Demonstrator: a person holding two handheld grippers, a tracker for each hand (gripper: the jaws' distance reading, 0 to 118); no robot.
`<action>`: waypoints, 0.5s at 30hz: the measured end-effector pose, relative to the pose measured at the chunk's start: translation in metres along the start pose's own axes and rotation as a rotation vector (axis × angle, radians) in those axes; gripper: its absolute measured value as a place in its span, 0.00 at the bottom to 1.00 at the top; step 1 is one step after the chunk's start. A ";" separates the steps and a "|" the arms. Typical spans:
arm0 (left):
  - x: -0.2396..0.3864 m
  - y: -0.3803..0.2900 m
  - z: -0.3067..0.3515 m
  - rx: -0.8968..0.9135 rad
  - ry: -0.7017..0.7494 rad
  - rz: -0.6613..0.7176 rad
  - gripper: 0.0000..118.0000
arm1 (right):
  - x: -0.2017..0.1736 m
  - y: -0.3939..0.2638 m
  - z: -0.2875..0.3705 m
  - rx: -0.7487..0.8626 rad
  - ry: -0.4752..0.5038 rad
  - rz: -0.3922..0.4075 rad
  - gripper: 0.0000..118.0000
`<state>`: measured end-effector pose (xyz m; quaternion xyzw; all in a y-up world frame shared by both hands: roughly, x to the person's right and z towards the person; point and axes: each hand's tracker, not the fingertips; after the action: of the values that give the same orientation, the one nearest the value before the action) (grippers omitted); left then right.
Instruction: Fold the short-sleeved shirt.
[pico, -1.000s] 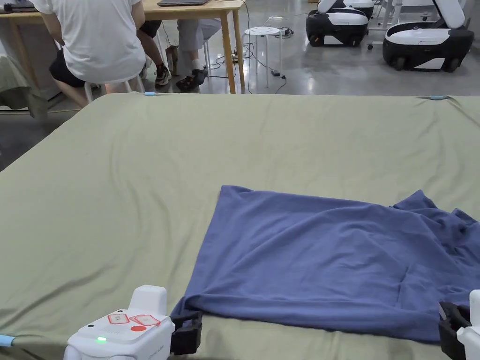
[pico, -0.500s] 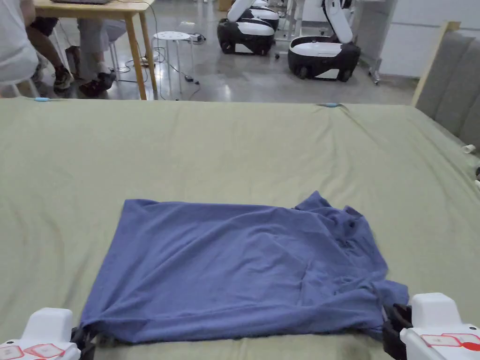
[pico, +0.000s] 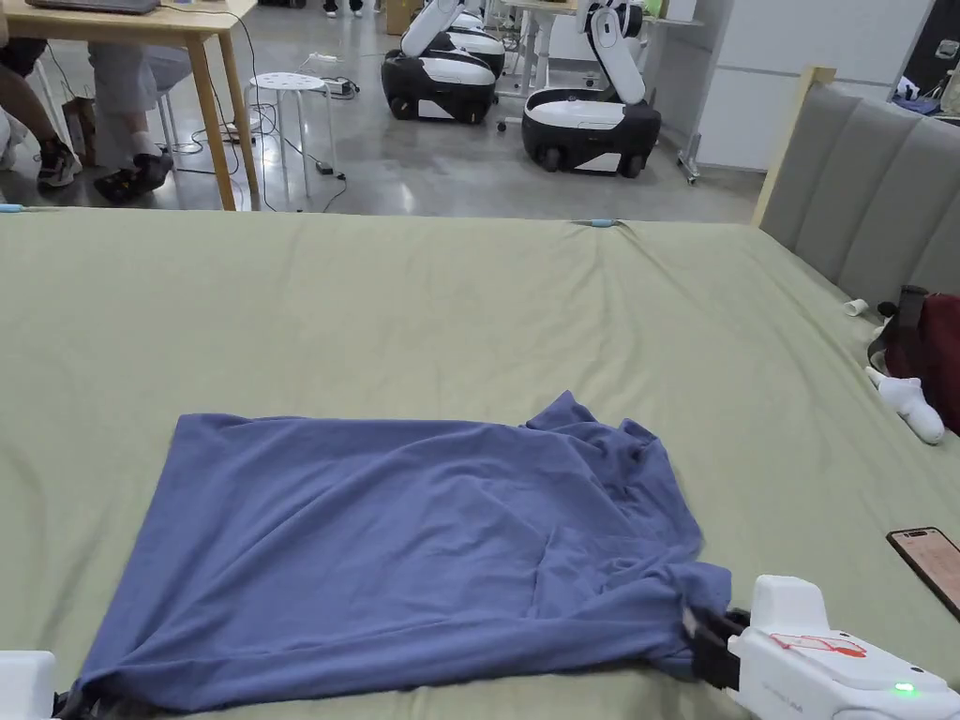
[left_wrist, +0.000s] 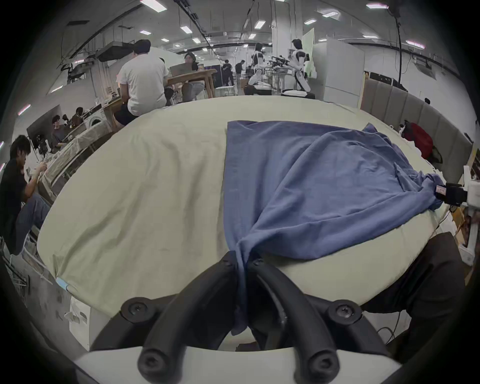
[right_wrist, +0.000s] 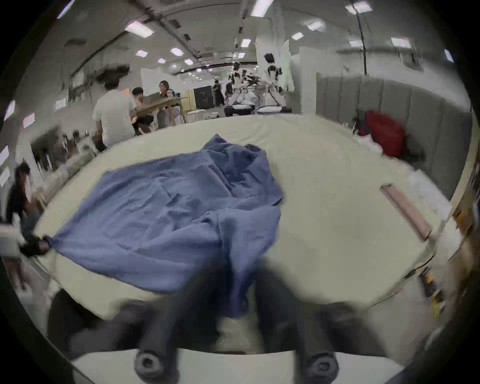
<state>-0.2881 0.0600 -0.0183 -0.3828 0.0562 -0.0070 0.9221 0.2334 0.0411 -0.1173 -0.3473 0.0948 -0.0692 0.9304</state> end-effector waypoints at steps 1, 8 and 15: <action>0.001 0.002 0.002 0.001 0.004 -0.009 0.03 | 0.003 0.001 0.003 0.005 -0.017 -0.030 0.01; 0.002 0.046 0.023 0.064 0.080 -0.081 0.03 | -0.024 0.036 0.040 0.112 -0.121 0.165 0.01; 0.007 0.126 -0.061 -0.010 0.070 -0.153 0.03 | -0.034 0.087 -0.028 0.021 -0.242 0.361 0.01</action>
<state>-0.2916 0.1062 -0.1507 -0.3901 0.0591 -0.0906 0.9144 0.1999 0.0948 -0.1909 -0.3209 0.0424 0.1398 0.9358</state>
